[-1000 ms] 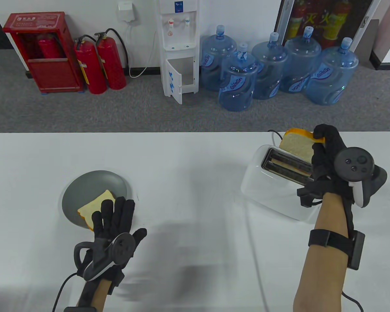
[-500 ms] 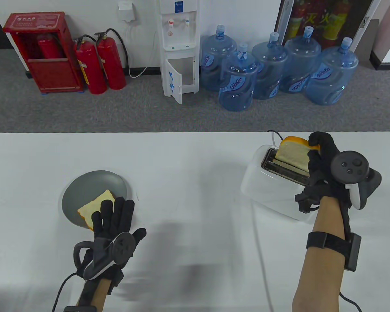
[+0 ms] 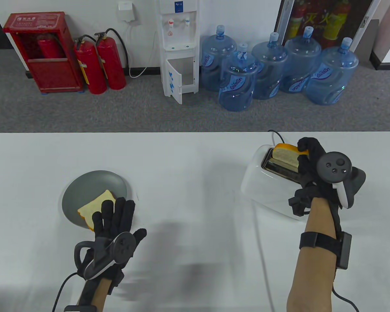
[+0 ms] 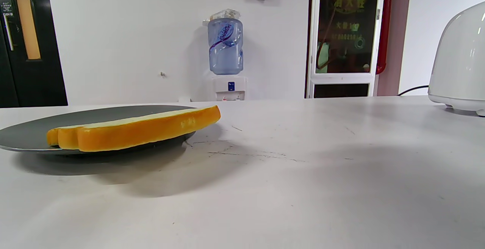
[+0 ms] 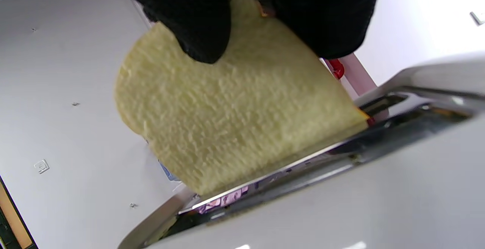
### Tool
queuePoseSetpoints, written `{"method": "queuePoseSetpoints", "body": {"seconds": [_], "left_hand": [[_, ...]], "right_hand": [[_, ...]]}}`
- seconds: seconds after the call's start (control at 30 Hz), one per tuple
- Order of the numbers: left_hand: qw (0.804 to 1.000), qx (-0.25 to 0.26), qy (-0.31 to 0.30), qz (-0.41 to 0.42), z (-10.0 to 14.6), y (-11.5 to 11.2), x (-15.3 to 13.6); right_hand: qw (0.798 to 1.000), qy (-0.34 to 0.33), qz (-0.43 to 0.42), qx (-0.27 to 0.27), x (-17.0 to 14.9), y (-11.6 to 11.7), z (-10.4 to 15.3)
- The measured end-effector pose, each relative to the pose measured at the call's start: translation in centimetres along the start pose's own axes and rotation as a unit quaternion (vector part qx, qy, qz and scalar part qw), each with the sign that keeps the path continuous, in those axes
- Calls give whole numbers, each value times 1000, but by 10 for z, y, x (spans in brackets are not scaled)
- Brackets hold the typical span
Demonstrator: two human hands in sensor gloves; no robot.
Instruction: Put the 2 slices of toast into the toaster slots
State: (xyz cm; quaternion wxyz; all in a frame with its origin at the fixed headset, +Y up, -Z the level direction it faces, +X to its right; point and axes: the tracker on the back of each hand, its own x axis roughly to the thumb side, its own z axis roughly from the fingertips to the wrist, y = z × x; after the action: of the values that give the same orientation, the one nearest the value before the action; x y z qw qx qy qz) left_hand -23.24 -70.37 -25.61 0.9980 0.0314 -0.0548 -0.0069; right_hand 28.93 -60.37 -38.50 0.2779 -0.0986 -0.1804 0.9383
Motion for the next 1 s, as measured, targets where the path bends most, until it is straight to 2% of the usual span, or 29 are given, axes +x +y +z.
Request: {"method": "queuePoseSetpoints", "body": {"seconds": [0.83,1.0], "left_hand": [[1000,-13,-6,-17,-1,-3,1],[1000,-17,-7,-14,-1,-3,1]], "right_hand": [[996,55,63,24,2,4,0],[996,58,73,10,3,3,-1]]}}
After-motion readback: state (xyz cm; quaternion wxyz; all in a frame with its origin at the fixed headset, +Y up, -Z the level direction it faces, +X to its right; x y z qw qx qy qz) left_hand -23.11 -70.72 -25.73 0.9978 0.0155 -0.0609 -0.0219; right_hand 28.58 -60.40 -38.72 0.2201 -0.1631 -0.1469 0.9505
